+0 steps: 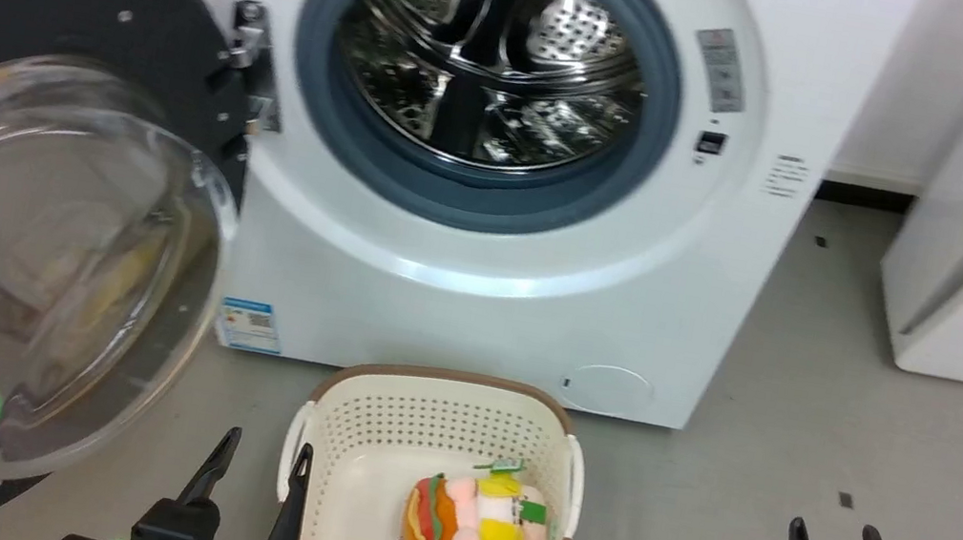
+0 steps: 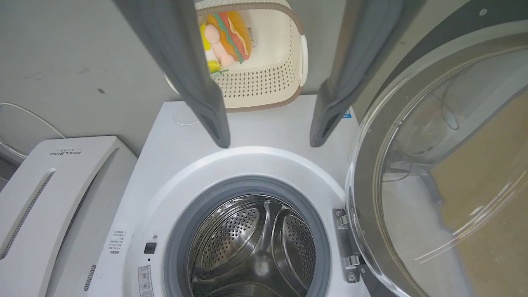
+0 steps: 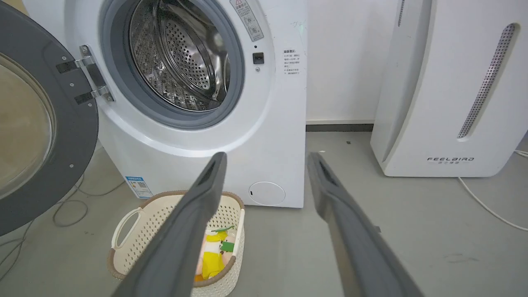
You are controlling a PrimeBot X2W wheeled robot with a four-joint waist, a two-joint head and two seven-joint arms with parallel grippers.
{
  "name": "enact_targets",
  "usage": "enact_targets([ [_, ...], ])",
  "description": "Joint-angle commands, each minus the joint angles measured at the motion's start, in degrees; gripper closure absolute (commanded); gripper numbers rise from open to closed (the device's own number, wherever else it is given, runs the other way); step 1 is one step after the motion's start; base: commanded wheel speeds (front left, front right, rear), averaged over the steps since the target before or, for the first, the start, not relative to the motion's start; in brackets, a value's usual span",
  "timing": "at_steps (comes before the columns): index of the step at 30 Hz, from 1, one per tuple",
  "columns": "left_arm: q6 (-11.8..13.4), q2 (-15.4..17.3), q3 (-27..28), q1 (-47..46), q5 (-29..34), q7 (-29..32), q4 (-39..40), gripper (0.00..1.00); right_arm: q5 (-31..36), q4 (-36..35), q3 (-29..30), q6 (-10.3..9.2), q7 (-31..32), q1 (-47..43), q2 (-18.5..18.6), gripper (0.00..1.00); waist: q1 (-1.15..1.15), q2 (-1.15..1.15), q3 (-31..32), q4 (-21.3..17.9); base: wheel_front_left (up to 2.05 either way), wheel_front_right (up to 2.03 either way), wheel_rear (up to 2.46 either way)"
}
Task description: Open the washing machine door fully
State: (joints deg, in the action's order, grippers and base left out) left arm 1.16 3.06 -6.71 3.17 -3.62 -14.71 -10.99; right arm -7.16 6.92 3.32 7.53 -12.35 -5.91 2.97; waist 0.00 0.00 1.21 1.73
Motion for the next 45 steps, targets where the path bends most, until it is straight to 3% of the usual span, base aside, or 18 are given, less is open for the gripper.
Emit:
enact_targets([
  [1, 0.29, 0.19, 0.03, -0.93, 0.03, -0.29, -0.15, 0.00, 0.23, -0.43, -0.18, -0.04, 0.15, -0.68, -0.09, 0.00, 0.00, 0.00, -0.16, -1.28, 0.00, 0.00, 0.00],
  [9, 0.96, 0.22, 0.39, -0.62, -0.72, -0.29, -0.50, 0.00, -0.29, -0.51, -0.24, -0.04, 0.10, -0.83, -0.09, 0.00, 0.00, 0.00, -0.28, -1.54, 0.00, 0.00, 0.00],
  [10, 0.70, 0.01, 0.25, 0.00, -0.60, 0.00, -0.53, 1.00, -0.09, -0.18, -0.14, 0.00, 0.14, -0.10, 0.00, 1.00, 0.00, 0.00, -0.29, -1.53, 0.00, 0.00, 0.00],
  [45, 0.20, -0.06, 1.85, -0.73, 0.48, 3.79, 2.38, 1.00, 1.75, -1.87, -0.94, -0.01, 3.26, 1.52, -0.02, 1.00, 0.00, 0.00, -0.53, -1.56, 0.00, 0.00, 0.00],
])
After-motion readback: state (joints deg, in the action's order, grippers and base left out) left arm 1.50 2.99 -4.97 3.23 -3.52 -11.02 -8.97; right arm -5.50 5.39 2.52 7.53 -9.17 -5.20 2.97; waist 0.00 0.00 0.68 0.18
